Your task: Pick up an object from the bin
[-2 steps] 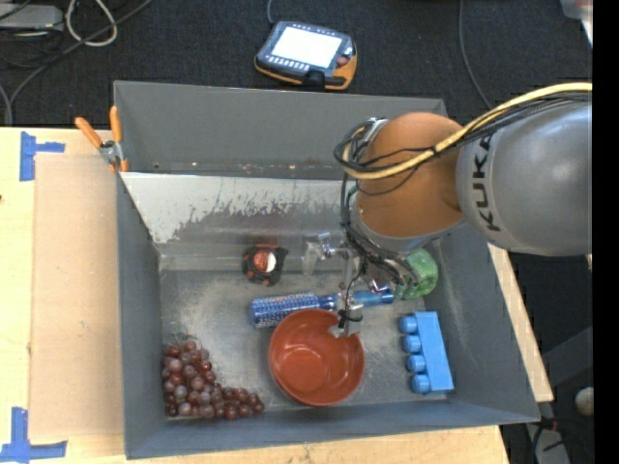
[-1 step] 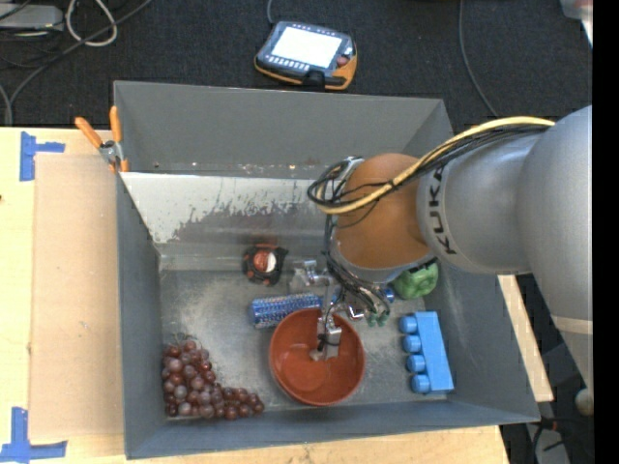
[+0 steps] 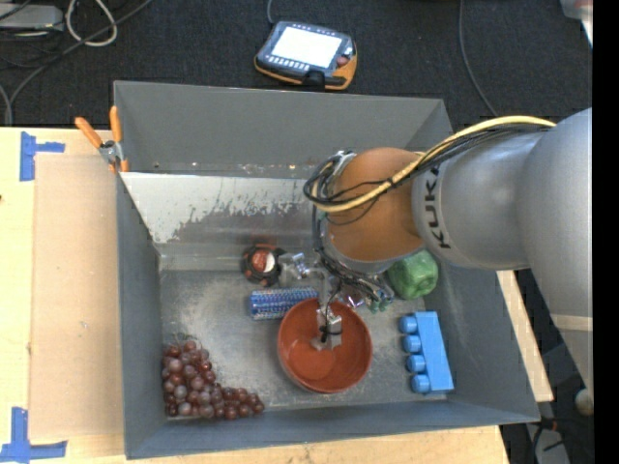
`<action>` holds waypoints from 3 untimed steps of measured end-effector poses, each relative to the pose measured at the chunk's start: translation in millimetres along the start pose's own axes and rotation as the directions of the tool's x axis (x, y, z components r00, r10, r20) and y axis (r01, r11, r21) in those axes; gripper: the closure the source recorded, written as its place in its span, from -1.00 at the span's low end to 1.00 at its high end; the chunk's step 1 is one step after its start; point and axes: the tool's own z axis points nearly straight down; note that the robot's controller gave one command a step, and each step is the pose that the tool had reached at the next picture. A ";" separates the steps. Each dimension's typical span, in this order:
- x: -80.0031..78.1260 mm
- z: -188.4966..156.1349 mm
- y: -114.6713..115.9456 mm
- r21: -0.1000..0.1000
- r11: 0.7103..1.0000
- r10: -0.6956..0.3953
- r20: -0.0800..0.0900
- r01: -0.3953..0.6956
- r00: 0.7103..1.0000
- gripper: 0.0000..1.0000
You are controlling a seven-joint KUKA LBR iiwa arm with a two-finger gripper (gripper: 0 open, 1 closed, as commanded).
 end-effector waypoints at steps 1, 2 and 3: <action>15.2 -5.6 0.6 -0.004 0.980 0.198 -0.028 -0.198 0.980 1.00; 15.3 -5.8 0.5 -0.004 0.980 0.199 -0.028 -0.199 0.980 1.00; 18.2 -31.2 1.7 -0.005 0.980 0.199 -0.039 -0.199 0.979 1.00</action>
Offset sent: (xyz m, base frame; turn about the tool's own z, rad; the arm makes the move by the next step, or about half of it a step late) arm 0.0000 0.0000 0.0000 0.0000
